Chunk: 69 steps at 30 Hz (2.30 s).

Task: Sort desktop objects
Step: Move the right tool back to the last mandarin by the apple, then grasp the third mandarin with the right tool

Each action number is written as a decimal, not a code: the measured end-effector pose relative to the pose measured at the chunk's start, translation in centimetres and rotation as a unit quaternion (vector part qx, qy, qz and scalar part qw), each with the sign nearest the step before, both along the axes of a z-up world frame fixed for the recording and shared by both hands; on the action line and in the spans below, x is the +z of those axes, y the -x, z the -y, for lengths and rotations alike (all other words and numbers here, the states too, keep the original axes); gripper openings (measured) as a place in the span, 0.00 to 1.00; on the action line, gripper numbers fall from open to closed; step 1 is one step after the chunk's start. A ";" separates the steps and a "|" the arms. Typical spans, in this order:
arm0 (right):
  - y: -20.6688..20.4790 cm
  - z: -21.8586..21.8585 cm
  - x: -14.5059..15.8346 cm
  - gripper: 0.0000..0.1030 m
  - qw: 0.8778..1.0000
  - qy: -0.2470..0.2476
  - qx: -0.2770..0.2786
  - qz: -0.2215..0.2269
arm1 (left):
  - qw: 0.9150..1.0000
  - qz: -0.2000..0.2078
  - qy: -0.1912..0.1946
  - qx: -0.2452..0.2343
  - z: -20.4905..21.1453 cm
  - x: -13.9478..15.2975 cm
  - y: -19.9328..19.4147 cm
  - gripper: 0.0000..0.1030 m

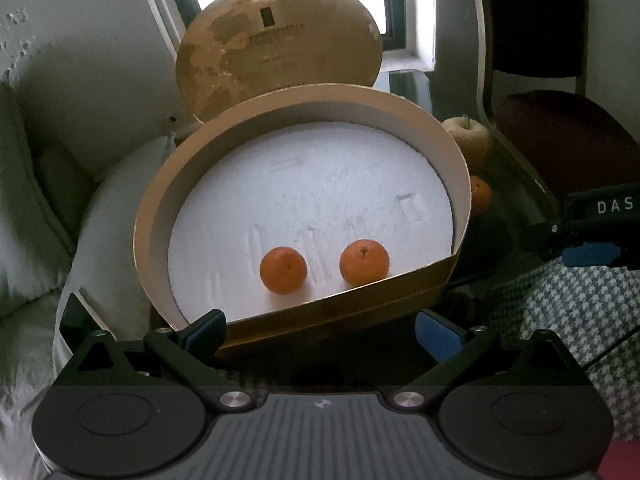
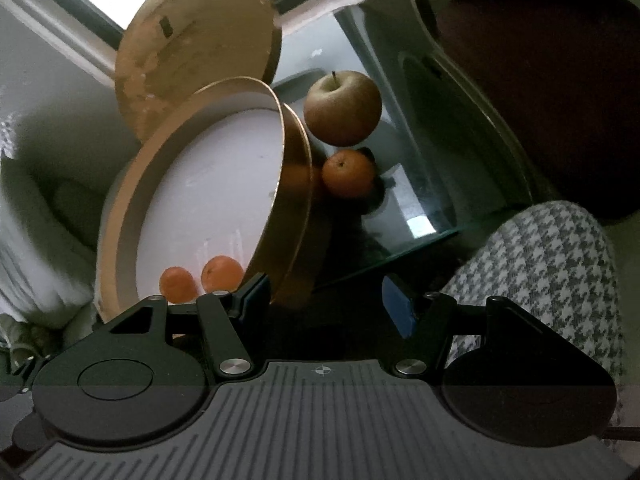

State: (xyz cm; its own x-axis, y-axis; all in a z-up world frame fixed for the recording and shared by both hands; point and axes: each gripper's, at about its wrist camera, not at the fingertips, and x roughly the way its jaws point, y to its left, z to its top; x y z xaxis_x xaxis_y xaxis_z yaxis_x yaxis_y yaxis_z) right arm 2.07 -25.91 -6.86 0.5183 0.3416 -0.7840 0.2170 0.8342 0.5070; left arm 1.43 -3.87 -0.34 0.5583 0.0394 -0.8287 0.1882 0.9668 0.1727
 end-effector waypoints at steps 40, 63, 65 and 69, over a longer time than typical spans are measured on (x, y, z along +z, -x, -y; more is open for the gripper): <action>-12.7 1.9 -8.0 0.54 0.981 -0.079 -0.151 -0.091 | 0.997 -0.014 0.025 0.074 -3.7 -1.5 -5.1 0.98; -7.8 2.4 -0.6 0.46 0.991 -0.015 -0.130 0.002 | 0.994 0.024 0.054 0.090 -6.7 0.5 -2.3 0.98; -7.8 1.0 1.6 0.46 0.993 -0.001 -0.112 0.035 | 0.991 0.040 0.056 0.113 -8.3 1.2 -2.5 0.98; -8.8 -3.1 4.3 0.47 0.996 0.017 -0.047 0.079 | 0.985 0.054 0.053 0.154 -11.2 1.5 -2.7 0.98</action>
State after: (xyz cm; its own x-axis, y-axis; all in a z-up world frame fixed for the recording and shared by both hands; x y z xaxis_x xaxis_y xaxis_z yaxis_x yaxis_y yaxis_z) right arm 10.86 -22.78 -2.56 0.6648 0.2594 -0.7006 0.2155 0.8314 0.5122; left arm 4.14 7.30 1.21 0.6183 0.1359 -0.7741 -0.1300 0.9891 0.0698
